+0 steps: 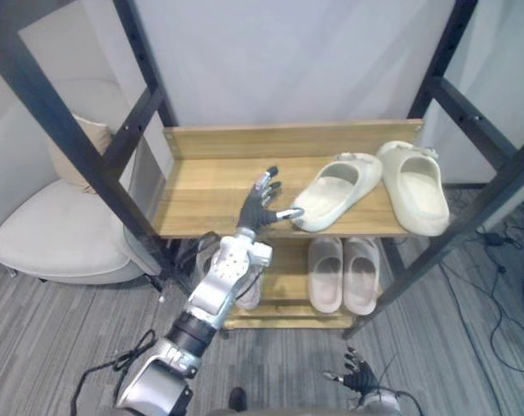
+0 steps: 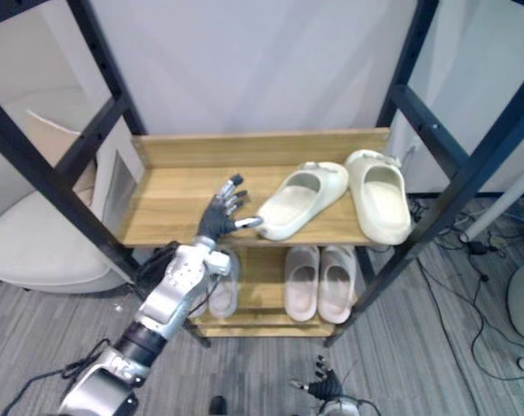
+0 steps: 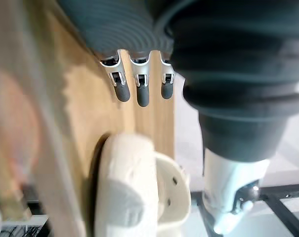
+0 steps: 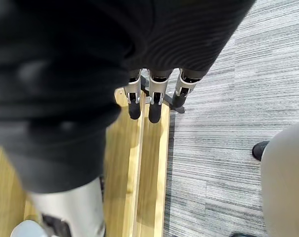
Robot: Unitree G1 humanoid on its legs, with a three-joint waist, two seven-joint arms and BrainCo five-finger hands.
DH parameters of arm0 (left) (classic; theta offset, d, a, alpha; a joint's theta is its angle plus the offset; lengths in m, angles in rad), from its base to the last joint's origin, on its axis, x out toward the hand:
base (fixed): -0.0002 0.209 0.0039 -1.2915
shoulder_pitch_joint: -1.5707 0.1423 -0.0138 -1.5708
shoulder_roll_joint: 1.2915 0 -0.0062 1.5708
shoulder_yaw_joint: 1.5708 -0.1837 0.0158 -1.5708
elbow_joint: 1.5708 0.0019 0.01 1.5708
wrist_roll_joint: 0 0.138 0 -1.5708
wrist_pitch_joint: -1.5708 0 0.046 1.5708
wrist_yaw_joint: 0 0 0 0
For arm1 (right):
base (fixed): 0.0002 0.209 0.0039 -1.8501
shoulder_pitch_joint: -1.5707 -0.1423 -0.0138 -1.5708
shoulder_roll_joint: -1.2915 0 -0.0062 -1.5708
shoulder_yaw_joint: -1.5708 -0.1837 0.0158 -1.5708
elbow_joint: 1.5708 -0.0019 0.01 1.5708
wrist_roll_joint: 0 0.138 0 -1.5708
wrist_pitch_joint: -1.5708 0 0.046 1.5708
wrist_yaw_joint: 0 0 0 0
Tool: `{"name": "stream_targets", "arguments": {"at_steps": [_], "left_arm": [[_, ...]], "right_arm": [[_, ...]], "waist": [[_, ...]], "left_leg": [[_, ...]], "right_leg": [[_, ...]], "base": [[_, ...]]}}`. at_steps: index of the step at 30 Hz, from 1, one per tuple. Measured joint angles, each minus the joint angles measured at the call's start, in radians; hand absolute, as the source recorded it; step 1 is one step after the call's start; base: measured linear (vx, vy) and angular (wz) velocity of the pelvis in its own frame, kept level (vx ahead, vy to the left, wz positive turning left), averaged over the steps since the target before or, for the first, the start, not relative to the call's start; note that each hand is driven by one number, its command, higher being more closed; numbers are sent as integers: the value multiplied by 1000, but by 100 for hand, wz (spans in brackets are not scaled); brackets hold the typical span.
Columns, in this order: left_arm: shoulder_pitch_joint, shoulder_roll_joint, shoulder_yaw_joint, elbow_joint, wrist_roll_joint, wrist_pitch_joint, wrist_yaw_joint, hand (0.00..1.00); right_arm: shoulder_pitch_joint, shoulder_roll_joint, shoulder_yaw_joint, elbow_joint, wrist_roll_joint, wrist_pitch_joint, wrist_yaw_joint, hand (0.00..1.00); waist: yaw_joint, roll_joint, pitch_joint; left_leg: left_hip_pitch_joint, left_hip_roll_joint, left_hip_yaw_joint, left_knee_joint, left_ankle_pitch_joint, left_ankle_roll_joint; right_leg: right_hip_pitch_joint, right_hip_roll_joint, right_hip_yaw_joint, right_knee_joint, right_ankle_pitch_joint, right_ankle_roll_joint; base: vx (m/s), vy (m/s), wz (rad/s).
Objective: Organize the slippers on the shoe rack
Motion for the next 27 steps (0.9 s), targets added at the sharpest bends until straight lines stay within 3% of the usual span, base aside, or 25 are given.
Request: {"name": "stream_targets", "arguments": {"at_steps": [9,27], "left_arm": [[-12,-36,-41,23,0,-4,-6,0],[-163,-114,-147,222,-43,-24,7,0]], "right_arm": [[-2,5,0,4,0,1,-1,0],[-1,35,-1,5,2,5,-19,0]], "waist": [[-9,-8,-2],[-26,-38,-4]], "left_leg": [[2,1,1,0,0,0],[13,21,50,-1,-7,-10]], "right_leg": [[16,0,-1,-27,13,1],[9,15,46,-40,30,-3]], "base": [[0,0,0],[-12,-10,-8]]}}
